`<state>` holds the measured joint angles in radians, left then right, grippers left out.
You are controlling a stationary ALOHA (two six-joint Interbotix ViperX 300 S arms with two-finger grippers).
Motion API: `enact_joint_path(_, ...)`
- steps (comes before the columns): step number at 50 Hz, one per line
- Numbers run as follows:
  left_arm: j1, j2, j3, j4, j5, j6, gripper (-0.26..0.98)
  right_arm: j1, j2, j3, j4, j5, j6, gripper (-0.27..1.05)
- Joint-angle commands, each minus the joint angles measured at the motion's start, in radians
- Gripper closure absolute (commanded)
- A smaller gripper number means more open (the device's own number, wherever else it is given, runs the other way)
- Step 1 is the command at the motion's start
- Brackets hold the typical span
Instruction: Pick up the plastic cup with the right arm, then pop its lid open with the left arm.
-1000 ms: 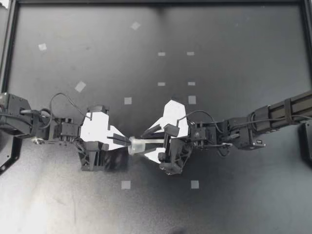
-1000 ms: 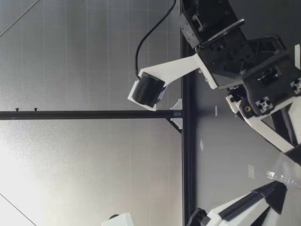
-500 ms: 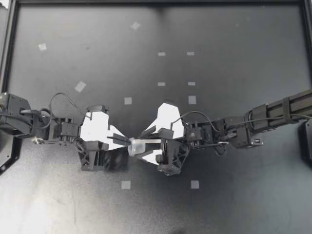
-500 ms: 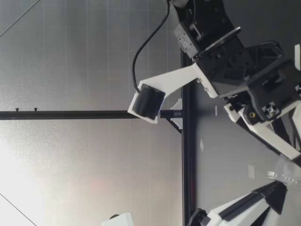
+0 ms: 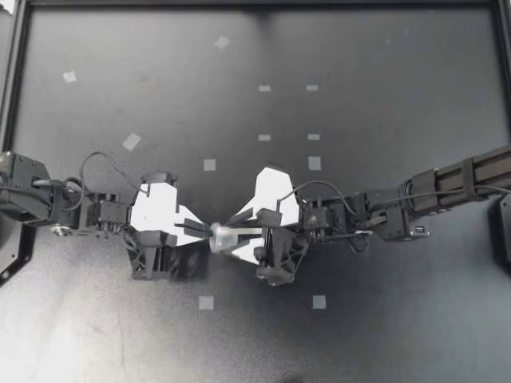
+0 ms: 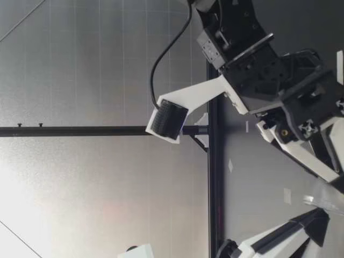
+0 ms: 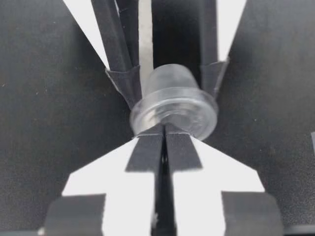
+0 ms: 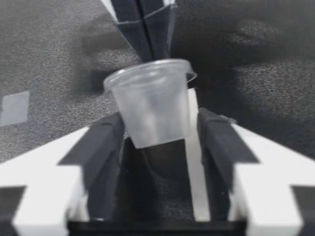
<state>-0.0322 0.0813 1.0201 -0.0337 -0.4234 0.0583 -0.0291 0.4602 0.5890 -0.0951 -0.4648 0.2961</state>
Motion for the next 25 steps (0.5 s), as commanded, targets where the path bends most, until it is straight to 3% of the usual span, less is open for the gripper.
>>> enact_joint_path(1, 0.003, -0.011, -0.006, -0.002, -0.009, -0.002, 0.75, 0.005, -0.029, -0.017, -0.005, 0.000, 0.002, 0.31)
enact_joint_path(20, 0.003, -0.049, -0.002, -0.006, -0.006, -0.018, 0.75, 0.005, -0.035, -0.023, -0.011, 0.025, 0.002, 0.38)
enact_joint_path(25, 0.005, -0.087, 0.008, -0.051, -0.009, -0.035, 0.74, 0.005, -0.038, -0.021, -0.012, 0.025, 0.003, 0.40)
